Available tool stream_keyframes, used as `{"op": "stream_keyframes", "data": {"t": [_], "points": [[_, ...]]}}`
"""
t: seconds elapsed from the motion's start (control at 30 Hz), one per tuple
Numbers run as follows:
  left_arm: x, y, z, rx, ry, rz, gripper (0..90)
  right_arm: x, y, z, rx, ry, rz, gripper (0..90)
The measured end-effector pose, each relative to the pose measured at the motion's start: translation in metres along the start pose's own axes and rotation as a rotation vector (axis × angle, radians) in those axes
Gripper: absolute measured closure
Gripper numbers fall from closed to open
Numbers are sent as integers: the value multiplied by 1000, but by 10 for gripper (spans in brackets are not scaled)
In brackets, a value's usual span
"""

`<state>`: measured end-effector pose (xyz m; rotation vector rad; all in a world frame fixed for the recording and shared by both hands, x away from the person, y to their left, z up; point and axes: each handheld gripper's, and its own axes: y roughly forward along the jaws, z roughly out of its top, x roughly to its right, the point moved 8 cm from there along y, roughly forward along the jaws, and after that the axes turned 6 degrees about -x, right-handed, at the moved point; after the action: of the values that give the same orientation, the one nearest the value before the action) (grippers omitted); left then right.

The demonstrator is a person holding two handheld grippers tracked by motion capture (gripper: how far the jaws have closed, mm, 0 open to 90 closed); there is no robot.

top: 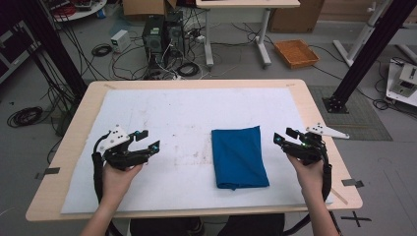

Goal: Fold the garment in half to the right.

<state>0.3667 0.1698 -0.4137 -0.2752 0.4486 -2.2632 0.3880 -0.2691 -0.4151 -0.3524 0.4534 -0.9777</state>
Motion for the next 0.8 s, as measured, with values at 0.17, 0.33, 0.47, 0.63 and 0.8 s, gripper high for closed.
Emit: {"op": "stream_keyframes", "data": {"t": [0.17, 0.33, 0.47, 0.63, 0.8], "points": [[1, -1, 1, 4, -3, 2, 380, 3, 1, -2, -7, -3, 2, 362], [-4, -3, -1, 6, -15, 12, 380, 4, 5, -3, -15, -7, 3, 360], [-6, -3, -4, 4, -28, 18, 380, 5, 8, -5, -26, -3, 1, 358], [-5, -2, -4, -1, -23, 17, 380, 5, 8, -5, -27, -1, -1, 356], [-5, -3, -5, -3, -25, 18, 380, 6, 9, -5, -30, 1, 2, 353]]}}
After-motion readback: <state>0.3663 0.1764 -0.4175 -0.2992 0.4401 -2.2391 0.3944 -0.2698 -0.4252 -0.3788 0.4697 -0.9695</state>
